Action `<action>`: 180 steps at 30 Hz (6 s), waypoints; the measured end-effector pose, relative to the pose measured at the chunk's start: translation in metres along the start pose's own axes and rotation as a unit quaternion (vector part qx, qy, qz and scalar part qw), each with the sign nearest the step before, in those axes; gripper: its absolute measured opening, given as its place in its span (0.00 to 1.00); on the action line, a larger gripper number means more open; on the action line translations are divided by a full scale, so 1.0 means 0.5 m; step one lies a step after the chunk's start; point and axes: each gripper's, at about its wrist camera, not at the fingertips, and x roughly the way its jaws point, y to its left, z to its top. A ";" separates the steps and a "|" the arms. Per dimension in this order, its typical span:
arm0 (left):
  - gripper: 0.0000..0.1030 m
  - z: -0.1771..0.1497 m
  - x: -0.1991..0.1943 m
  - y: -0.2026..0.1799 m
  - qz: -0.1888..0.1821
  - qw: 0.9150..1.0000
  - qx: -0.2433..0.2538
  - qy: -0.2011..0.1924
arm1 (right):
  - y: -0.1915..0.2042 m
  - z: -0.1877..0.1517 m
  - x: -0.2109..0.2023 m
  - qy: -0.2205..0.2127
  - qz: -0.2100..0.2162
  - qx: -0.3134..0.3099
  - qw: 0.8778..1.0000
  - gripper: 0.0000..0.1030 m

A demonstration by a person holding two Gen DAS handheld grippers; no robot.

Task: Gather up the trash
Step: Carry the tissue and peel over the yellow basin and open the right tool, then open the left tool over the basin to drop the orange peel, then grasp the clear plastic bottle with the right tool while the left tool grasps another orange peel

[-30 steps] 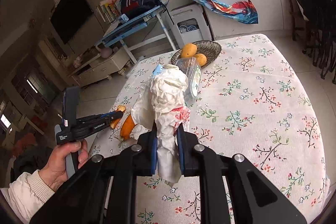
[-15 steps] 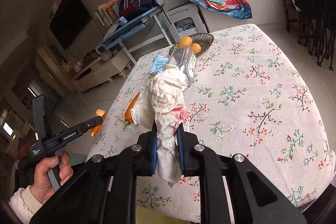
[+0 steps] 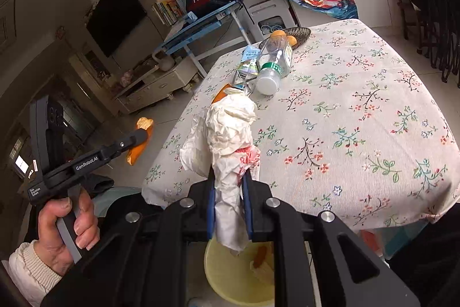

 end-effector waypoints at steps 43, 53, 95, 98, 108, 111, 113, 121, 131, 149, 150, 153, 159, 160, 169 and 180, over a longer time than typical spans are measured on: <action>0.11 -0.021 -0.124 -0.061 0.020 0.998 0.041 -0.038 | 0.082 -0.112 0.010 0.051 0.006 -0.056 0.997 0.22; 0.11 -0.031 -0.121 -0.062 0.019 0.998 0.043 -0.037 | 0.081 -0.123 0.019 0.058 0.002 -0.050 0.997 0.35; 0.12 -0.087 -0.136 -0.118 0.003 0.997 0.076 -0.012 | 0.049 -0.103 -0.047 -0.025 -0.030 -0.005 0.999 0.58; 0.12 -0.096 -0.133 -0.126 0.000 0.997 0.081 -0.006 | 0.048 -0.103 -0.048 -0.027 -0.031 -0.003 0.999 0.58; 0.17 -0.111 -0.119 -0.140 -0.002 0.996 0.086 0.009 | 0.042 -0.103 -0.058 -0.034 -0.031 -0.001 0.999 0.59; 0.23 -0.111 -0.118 -0.139 0.000 0.996 0.084 0.009 | 0.042 -0.103 -0.058 -0.033 -0.031 0.000 0.999 0.59; 0.26 -0.110 -0.119 -0.138 0.002 0.997 0.082 0.008 | 0.042 -0.103 -0.057 -0.033 -0.031 -0.001 0.999 0.59; 0.32 -0.107 -0.125 -0.132 0.009 0.997 0.079 0.000 | 0.044 -0.103 -0.058 -0.029 -0.032 -0.004 0.999 0.59; 0.37 -0.082 -0.119 -0.101 0.023 0.998 0.065 -0.010 | 0.046 -0.101 -0.053 -0.024 -0.029 -0.003 0.999 0.59; 0.38 0.063 0.098 0.023 0.046 0.999 0.003 0.010 | 0.007 0.025 0.070 0.010 -0.044 0.016 0.999 0.59; 0.38 0.070 0.113 0.030 0.047 0.999 -0.001 0.012 | 0.004 0.042 0.081 0.008 -0.049 0.017 0.999 0.59; 0.38 0.093 0.165 0.047 0.047 0.999 -0.009 0.020 | -0.007 0.102 0.118 -0.006 -0.062 0.021 0.998 0.59; 0.38 0.131 0.264 0.069 0.048 0.998 -0.021 0.040 | -0.036 0.249 0.234 -0.018 -0.104 0.034 0.994 0.59; 0.38 0.138 0.277 0.070 0.048 0.998 -0.021 0.041 | -0.040 0.272 0.254 -0.017 -0.111 0.035 0.993 0.59; 0.38 0.183 0.371 0.079 0.038 0.997 -0.013 0.066 | -0.077 0.352 0.384 0.041 -0.172 0.019 0.984 0.56; 0.24 0.183 0.435 0.067 0.023 0.994 0.011 0.103 | -0.106 0.353 0.395 0.094 -0.195 -0.027 0.976 0.54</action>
